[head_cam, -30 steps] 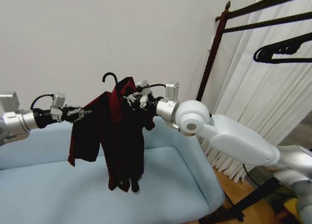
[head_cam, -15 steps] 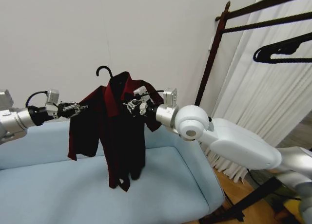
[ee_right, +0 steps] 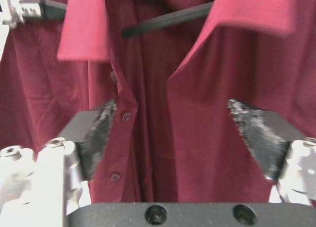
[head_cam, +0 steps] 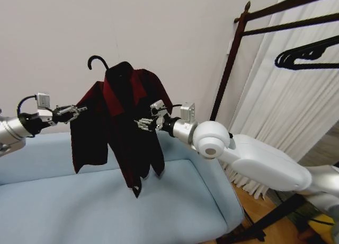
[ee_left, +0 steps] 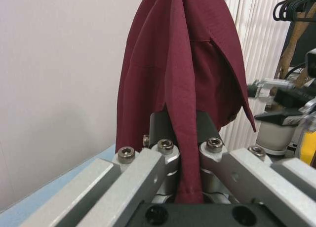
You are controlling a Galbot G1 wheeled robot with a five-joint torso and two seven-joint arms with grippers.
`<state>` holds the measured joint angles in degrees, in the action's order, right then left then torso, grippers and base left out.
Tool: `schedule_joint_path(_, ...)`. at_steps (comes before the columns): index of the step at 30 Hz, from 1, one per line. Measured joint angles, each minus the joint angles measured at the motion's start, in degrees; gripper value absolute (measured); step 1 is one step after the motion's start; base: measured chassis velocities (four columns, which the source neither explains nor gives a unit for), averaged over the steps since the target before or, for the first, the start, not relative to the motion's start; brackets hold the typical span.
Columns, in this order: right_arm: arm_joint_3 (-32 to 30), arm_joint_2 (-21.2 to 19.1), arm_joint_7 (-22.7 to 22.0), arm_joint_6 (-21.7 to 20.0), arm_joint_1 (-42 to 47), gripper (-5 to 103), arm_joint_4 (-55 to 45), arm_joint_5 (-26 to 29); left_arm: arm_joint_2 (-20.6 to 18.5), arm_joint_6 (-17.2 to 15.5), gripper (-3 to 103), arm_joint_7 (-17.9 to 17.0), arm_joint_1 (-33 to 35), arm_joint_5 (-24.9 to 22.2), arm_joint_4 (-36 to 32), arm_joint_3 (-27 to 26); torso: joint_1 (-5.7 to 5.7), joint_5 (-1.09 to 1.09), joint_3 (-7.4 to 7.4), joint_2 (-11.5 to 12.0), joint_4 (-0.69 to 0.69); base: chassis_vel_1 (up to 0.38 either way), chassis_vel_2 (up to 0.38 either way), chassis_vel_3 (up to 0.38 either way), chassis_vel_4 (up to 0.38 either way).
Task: Pick up the clothes from the sofa and hang them on the clothes hanger.
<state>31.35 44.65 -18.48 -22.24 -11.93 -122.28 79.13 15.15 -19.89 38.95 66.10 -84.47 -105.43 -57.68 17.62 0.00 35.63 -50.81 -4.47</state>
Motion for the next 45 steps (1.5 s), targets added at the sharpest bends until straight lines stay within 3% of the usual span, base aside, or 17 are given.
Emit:
schedule_joint_path(1,-0.8,-0.7,-0.3,-0.1,-0.2,83,-0.7,0.6,0.0,0.0,2,0.0,0.0,0.0,0.0,0.0,0.0,0.01,0.0,0.0,-0.01,0.0,0.0,0.0,0.0)
schedule_joint_path(3,-1.7,-1.2,-0.7,-0.3,-0.5,83,-1.2,1.3,0.0,0.0,2,0.0,0.0,0.1,0.1,0.0,0.0,0.01,0.0,0.0,-0.01,0.0,0.0,0.0,0.0)
schedule_joint_path(6,-3.2,-1.5,-4.6,-1.3,-2.5,97,-2.3,3.0,-0.2,0.0,2,0.3,0.0,0.6,0.3,0.0,0.0,0.01,-0.01,0.0,-0.01,0.0,0.0,0.0,0.0)
schedule_joint_path(7,-3.2,-1.5,-4.6,-1.3,-2.5,97,-2.3,3.0,-0.2,0.0,2,0.3,0.0,0.6,0.3,0.0,0.0,0.01,-0.01,0.0,-0.01,0.0,0.0,0.0,0.0)
schedule_joint_path(12,-3.0,4.1,-13.2,-1.5,-7.1,100,2.0,5.0,-0.5,0.0,2,1.5,0.3,2.7,0.1,0.0,0.0,0.0,0.0,0.0,0.02,0.0,0.0,0.0,0.0)
schedule_joint_path(14,-3.1,4.7,-14.0,-1.6,-7.5,100,2.4,5.5,-0.5,0.1,2,1.7,0.4,3.1,0.0,0.0,0.0,-0.01,0.0,0.0,0.02,0.0,0.0,0.0,0.0)
schedule_joint_path(17,-4.2,9.4,-22.9,-2.0,-9.7,100,4.4,12.6,-0.7,0.1,2,2.1,0.4,4.1,-0.7,0.0,0.0,-0.01,0.0,0.0,0.02,0.0,0.0,0.0,0.0)
schedule_joint_path(22,-5.1,12.2,-29.1,-2.0,-10.3,100,6.5,17.3,-0.7,0.1,2,2.4,0.5,4.3,-1.3,0.0,0.0,-0.02,0.0,0.0,0.01,0.0,0.0,0.0,0.0)
schedule_joint_path(31,-4.3,13.0,-29.3,-2.0,-9.4,101,8.4,16.1,-0.7,0.1,2,2.6,0.5,4.3,-1.8,0.0,0.0,-0.01,0.0,0.0,0.0,0.0,0.0,0.0,0.0)
schedule_joint_path(33,-3.7,13.2,-28.6,-2.1,-9.2,92,8.6,15.2,-0.6,0.1,2,2.6,0.4,4.3,-2.0,0.0,0.0,-0.01,0.0,0.0,0.0,0.0,0.0,0.0,0.0)
schedule_joint_path(35,-3.6,13.2,-28.4,-2.1,-9.1,92,8.8,15.0,-0.6,0.1,2,2.6,0.4,4.3,-2.0,0.0,0.0,-0.01,0.0,0.0,0.01,0.0,0.0,0.0,0.0)
schedule_joint_path(43,-3.0,13.6,-27.4,-2.0,-9.2,54,9.3,13.7,-0.4,-0.1,2,2.6,0.5,4.5,-2.1,0.1,0.0,-0.01,0.0,0.0,0.0,0.0,0.0,0.0,0.0)
schedule_joint_path(45,-3.0,13.5,-27.4,-2.0,-9.2,54,9.2,13.7,-0.4,-0.1,2,2.6,0.5,4.6,-2.1,0.2,0.0,-0.01,0.0,0.0,0.01,0.0,0.0,0.0,0.0)
